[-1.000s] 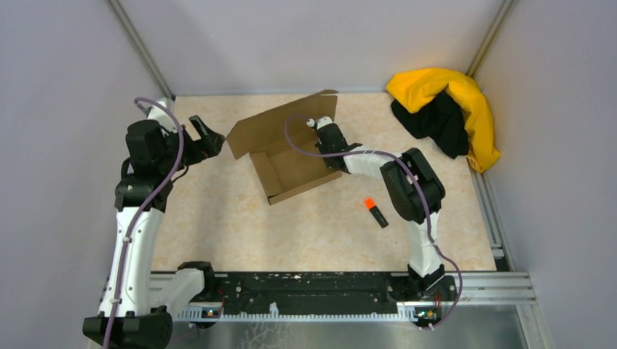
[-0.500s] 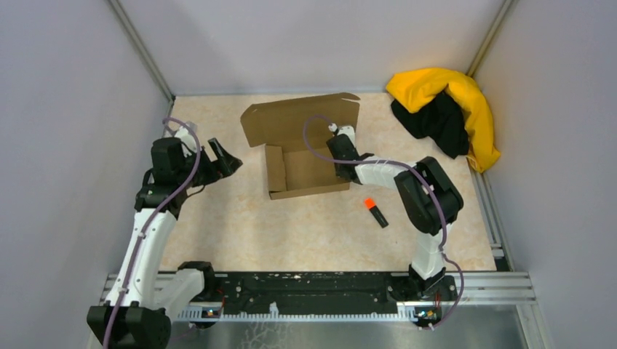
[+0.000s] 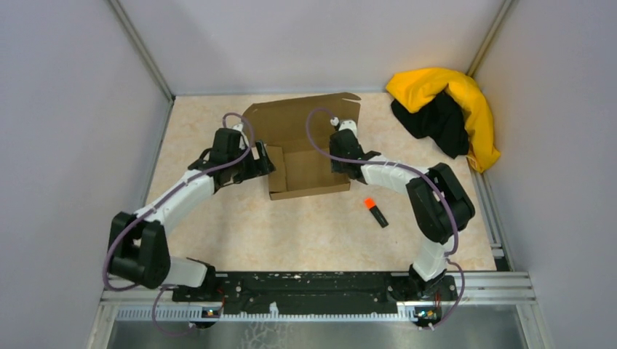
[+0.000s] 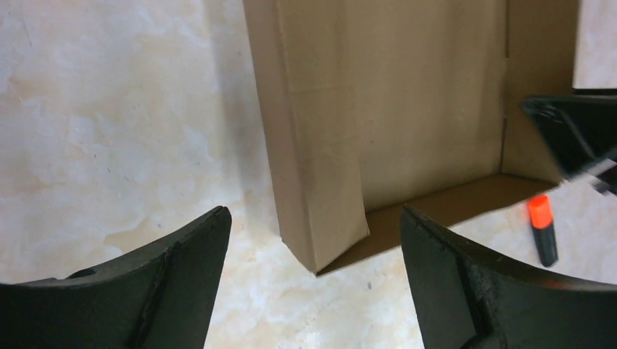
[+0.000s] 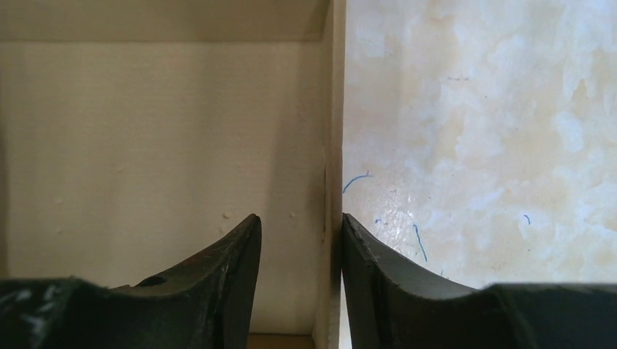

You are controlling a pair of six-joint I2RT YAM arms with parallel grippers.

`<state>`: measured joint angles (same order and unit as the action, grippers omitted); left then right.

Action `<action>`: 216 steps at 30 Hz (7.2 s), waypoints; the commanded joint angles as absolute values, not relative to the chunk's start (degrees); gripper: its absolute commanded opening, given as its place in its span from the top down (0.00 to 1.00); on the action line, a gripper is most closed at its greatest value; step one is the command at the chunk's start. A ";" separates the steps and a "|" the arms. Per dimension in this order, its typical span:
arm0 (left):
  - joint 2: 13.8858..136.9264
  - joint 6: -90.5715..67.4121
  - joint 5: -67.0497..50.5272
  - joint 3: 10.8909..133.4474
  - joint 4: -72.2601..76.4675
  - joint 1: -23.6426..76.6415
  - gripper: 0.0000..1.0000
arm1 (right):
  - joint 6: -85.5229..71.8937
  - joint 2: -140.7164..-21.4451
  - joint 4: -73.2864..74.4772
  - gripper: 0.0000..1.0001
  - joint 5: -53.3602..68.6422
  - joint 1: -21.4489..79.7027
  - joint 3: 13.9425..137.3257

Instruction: Fold the paper box

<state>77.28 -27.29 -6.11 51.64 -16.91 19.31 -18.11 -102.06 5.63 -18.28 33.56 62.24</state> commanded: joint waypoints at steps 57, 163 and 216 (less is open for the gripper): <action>108.92 -13.62 54.40 69.24 -18.25 35.94 0.94 | -15.05 -96.79 -0.80 0.74 -11.39 33.31 57.39; 99.32 -28.27 20.64 62.75 -27.77 29.68 0.50 | -13.92 -89.43 3.04 0.74 -3.27 31.36 54.00; 75.16 -22.78 0.91 60.95 -21.14 30.16 0.01 | -19.54 -78.81 22.76 0.35 -10.08 28.16 39.21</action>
<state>75.42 -24.12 2.74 60.88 -22.31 30.28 -17.12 -76.20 22.70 -11.49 29.36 38.98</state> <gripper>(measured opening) 0.987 0.679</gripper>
